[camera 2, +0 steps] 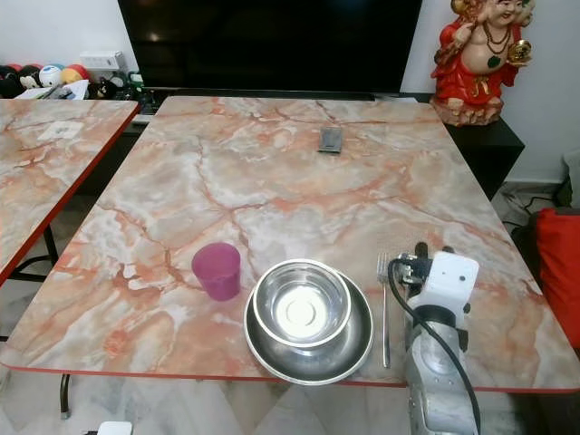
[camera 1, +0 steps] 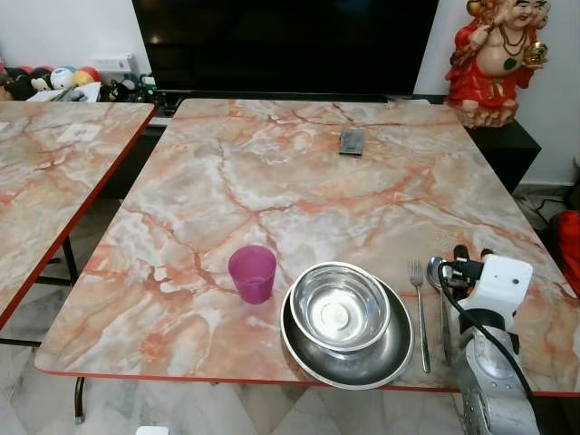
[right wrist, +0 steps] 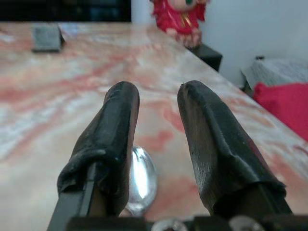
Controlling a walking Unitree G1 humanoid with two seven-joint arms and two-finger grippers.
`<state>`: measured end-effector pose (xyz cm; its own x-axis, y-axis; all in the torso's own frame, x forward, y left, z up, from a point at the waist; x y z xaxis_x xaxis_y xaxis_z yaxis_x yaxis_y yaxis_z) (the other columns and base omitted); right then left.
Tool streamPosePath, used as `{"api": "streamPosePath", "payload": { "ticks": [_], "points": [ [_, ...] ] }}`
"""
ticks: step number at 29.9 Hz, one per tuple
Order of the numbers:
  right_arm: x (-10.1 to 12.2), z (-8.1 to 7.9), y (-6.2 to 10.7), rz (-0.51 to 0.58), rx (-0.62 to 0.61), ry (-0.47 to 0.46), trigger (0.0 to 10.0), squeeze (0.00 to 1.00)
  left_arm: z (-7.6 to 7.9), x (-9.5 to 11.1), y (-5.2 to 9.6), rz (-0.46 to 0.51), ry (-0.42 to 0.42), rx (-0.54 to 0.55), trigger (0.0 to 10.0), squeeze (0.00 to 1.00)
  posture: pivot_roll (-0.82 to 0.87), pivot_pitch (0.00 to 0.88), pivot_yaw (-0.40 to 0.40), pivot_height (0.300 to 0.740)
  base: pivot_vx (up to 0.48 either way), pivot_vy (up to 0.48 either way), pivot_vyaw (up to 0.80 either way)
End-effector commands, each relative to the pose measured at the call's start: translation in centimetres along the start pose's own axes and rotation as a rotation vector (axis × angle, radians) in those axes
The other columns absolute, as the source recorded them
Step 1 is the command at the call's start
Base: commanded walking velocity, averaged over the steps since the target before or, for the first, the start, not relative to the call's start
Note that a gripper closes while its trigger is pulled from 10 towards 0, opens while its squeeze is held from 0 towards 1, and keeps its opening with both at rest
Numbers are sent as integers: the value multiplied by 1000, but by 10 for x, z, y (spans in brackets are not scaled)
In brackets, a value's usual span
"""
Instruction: Setting the table
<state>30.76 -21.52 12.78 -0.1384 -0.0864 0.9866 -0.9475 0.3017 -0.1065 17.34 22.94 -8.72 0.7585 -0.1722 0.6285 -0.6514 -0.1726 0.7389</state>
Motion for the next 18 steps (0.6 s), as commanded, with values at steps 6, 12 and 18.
{"api": "streamPosePath", "payload": {
  "ticks": [6, 12, 18],
  "points": [
    [16, -9, -7, 77, 56, 1, 10000, 0, -6, -8, 2, -23, -6, 12, 10000, 0, -41, 0, -3, 740, 0, 0, 0],
    [19, -11, -10, 103, 74, 2, 10000, 0, -8, -5, 1, -22, 0, 14, 10000, 0, -43, 0, -3, 740, 0, 0, 0],
    [18, -17, -9, 115, 85, -4, 10000, 0, -10, -4, 1, -21, 4, 14, 10000, 0, -40, 0, 2, 740, 0, 0, 267]
  ]
}}
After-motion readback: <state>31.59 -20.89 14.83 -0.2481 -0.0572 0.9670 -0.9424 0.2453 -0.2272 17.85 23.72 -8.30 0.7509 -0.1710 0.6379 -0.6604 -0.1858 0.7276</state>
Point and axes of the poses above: a point about 5 cm out from each wrist's last joint towards the gripper, its own y axis pointing back from the gripper into the wrist, its own x axis along the axis of the wrist's last joint, z = x × y, the point moved 1 cm from there along -y, pointing out of the wrist towards the gripper, and after that the axes turned 6 degrees about -y, right-handed, at the moved point
